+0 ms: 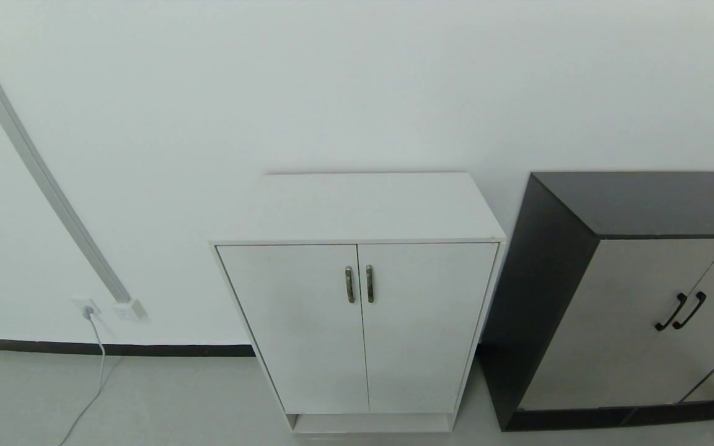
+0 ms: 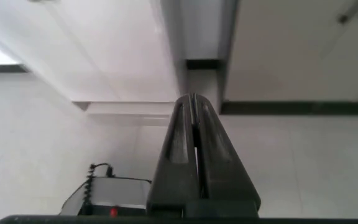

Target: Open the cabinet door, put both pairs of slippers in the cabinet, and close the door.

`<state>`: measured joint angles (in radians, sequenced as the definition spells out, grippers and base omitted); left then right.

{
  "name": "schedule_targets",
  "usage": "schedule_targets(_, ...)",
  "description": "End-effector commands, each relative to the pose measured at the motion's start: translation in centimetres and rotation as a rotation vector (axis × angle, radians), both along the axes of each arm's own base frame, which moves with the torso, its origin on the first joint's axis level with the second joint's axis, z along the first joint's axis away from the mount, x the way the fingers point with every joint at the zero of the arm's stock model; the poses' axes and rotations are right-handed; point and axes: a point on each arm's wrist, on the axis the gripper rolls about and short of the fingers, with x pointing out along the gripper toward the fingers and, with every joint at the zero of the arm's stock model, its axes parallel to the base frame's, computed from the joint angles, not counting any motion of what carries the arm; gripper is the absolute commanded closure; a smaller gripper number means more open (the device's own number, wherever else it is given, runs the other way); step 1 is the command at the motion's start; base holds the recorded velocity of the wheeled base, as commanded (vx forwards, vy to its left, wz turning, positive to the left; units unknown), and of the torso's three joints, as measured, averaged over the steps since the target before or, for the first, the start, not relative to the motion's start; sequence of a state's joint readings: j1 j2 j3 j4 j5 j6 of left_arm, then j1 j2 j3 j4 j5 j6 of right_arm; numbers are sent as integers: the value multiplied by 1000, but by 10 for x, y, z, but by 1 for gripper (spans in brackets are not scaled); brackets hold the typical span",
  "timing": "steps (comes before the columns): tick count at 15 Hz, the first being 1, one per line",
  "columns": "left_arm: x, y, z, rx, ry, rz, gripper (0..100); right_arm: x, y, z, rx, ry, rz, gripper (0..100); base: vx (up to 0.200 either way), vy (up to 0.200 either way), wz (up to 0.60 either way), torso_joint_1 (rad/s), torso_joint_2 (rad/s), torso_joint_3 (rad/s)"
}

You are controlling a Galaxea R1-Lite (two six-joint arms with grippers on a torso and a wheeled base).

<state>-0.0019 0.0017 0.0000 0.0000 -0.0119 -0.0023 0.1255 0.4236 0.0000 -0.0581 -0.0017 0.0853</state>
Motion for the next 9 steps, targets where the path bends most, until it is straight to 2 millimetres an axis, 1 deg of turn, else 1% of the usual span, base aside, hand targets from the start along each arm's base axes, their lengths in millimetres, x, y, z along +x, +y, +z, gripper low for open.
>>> schedule_targets(1, 0, 0, 0, -1, 0, 0, 100, -16, -2, -2, 9, -154, 32, 100, 0, 0, 0, 0, 0, 0)
schedule_targets(3, 0, 0, 0, -1, 0, 0, 100, -23, -3, -6, -50, -217, 53, 100, 0, 0, 0, 0, 0, 0)
schedule_targets(5, 0, 0, 0, -1, 0, 0, 100, -25, -3, -6, -80, -240, 54, 100, 0, 0, 0, 0, 0, 0)
schedule_targets(7, 0, 0, 0, -1, 0, 0, 100, -27, -2, -7, -86, -257, -26, 100, 0, 0, 0, 0, 0, 0)
schedule_targets(9, 0, 0, 0, -1, 0, 0, 100, -31, -2, -7, -84, -310, -64, 100, 0, 0, 0, 0, 0, 0)
